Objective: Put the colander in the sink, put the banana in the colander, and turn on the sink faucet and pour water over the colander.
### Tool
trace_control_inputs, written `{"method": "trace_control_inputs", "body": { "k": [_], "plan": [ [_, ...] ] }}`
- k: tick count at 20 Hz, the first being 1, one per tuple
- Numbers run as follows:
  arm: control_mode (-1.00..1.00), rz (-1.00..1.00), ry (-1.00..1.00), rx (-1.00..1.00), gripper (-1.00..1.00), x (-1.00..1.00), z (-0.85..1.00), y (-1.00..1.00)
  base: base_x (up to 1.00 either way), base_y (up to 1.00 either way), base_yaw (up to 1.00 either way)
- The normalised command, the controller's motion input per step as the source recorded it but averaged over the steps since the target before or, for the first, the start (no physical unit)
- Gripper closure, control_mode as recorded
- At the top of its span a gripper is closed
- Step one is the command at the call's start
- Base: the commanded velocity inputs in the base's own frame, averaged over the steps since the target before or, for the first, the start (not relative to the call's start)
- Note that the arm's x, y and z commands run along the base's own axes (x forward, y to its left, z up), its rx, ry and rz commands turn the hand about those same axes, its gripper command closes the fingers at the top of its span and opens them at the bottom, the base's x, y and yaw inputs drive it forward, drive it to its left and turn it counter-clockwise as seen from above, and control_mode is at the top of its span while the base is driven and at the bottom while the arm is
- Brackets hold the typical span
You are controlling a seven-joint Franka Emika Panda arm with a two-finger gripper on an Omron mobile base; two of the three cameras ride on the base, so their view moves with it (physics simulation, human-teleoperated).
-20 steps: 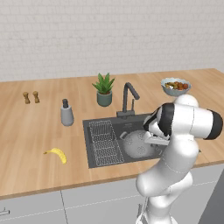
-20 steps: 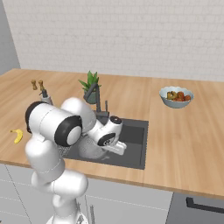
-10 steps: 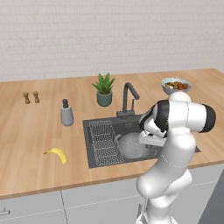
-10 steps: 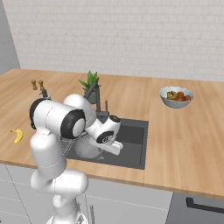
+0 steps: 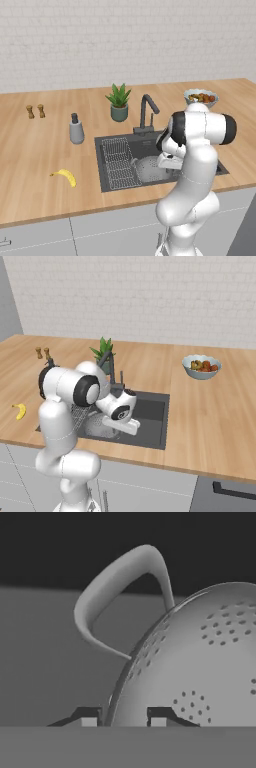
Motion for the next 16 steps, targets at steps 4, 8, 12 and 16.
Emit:
{"method": "trace_control_inputs", "body": {
  "k": [4, 8, 12, 16],
  "plan": [
    [-1.00, 0.22, -0.03, 0.01, -1.00, -0.13, -0.19, -0.34, 0.00, 0.00, 0.00],
    [-1.00, 0.20, -0.14, 0.03, -1.00, -0.34, 0.12, -0.49, 0.00, 0.00, 0.00],
    [-1.00, 0.17, -0.25, 0.06, -1.00, -0.47, 0.70, -0.51, 0.00, 0.00, 0.00],
    [-1.00, 0.13, -0.27, 0.08, -1.00, -0.48, 0.98, -0.35, 0.00, 0.00, 0.00]
  ]
}}
